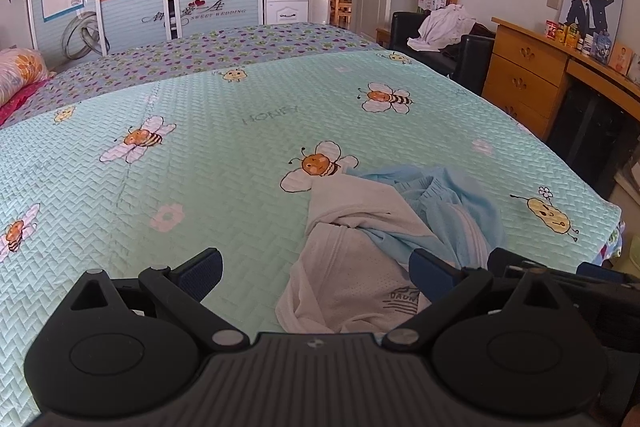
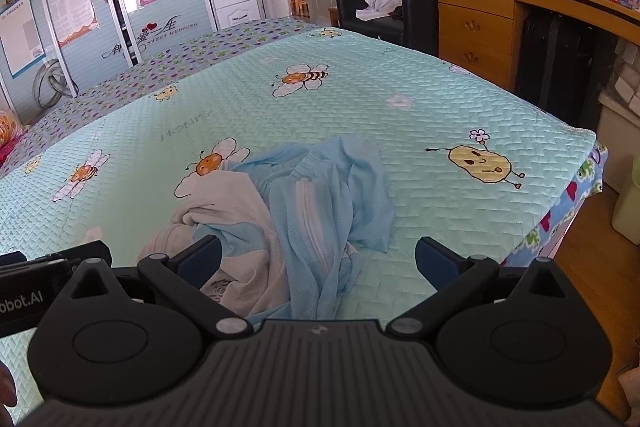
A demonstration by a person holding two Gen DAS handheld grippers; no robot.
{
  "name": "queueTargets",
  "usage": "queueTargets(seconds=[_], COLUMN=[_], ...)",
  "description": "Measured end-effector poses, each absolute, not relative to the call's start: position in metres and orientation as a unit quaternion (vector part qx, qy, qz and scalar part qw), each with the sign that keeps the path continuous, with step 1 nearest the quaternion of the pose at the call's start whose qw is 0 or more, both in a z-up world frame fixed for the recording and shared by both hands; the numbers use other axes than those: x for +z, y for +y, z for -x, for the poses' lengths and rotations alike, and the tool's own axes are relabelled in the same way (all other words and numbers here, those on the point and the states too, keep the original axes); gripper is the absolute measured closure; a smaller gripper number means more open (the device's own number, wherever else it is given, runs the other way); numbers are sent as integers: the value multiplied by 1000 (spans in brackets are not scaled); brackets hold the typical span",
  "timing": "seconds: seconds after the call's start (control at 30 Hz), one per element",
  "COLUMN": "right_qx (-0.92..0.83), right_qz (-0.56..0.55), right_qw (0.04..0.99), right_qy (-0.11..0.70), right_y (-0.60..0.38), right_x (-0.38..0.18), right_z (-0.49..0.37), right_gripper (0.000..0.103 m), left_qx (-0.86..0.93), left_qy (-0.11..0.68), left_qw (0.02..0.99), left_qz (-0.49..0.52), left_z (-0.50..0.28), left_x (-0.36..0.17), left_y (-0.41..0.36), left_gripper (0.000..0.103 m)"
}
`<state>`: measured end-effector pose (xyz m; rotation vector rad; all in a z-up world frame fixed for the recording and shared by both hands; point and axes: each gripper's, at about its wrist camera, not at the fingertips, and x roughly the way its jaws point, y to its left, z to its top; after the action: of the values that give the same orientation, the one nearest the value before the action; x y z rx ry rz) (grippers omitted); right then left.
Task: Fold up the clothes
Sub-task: 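Move both grippers toward the tangled white and light-blue clothes on the bed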
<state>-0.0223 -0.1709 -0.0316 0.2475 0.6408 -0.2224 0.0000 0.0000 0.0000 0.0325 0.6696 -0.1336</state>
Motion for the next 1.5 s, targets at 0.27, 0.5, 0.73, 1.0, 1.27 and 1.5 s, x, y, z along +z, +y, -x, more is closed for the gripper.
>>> queueTargets(seconds=[0.27, 0.5, 0.73, 1.0, 1.27, 1.5], right_qx=[-121, -120, -120, -120, -123, -98], right_qz=[-119, -110, -106, -88, -67, -63], right_qw=[931, 931, 930, 927, 930, 938], right_qy=[322, 328, 332, 343, 340, 326], right_y=[-182, -173, -166, -157, -152, -154], right_x=[-40, -46, -51, -56, -68, -78], right_z=[25, 20, 17, 15, 6, -4], right_gripper=[1, 1, 1, 1, 1, 4], left_qx=[-65, -63, -62, -58, -54, -47], left_qy=[345, 353, 354, 369, 386, 401], left_qw=[936, 933, 933, 928, 921, 915], left_qz=[-18, -19, -23, -8, 5, 23], left_z=[-5, -7, -10, -13, -23, -34], left_x=[-9, -17, -21, -29, -43, -57], left_y=[-2, 3, 6, 13, 15, 19], left_gripper=[1, 1, 1, 1, 1, 1])
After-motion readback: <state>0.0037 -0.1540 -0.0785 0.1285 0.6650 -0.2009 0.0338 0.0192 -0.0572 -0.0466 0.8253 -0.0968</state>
